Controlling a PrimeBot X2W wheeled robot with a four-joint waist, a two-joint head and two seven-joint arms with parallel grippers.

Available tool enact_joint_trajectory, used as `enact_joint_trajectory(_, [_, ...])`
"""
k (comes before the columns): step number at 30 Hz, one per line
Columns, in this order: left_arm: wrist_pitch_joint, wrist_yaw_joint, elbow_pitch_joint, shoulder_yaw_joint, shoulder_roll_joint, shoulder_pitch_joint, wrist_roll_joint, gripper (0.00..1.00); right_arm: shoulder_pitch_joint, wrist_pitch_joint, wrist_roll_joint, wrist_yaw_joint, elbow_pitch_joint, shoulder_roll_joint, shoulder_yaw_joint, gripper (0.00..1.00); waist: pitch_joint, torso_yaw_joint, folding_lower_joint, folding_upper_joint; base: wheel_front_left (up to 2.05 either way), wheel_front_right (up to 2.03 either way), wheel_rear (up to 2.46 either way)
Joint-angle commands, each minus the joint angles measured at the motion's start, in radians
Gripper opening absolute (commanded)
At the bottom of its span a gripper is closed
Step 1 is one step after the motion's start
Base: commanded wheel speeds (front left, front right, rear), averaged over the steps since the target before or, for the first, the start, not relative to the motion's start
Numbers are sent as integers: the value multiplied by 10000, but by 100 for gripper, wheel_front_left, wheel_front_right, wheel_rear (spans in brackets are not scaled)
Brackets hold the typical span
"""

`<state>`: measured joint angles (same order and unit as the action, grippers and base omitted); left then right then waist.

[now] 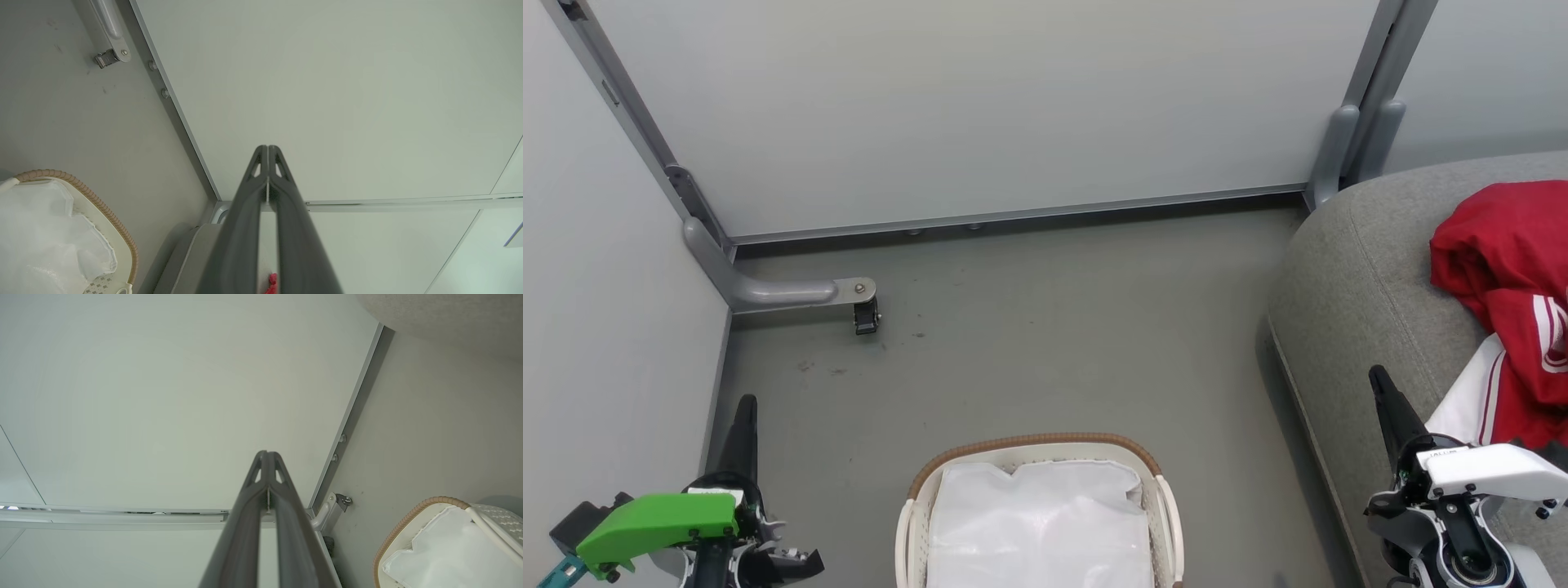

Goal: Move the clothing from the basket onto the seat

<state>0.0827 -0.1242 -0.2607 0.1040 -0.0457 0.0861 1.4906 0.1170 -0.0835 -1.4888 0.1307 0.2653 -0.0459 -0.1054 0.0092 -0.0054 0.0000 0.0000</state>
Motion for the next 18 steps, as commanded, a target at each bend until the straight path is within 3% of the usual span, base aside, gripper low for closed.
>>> enact_joint_trajectory(1, [63, -61, 81, 60, -71, 227, 190, 0, -91, -63, -195, 0, -87, -63, -38, 0, -5, 4, 0, 0, 0, 0, 0])
enact_joint_trajectory(18, [357, -96, 179, 124, -77, 309, 1251, 0, -140, -343, -1274, 0, -243, -72, -108, 0, -61, 54, 0, 0, 0, 0, 0])
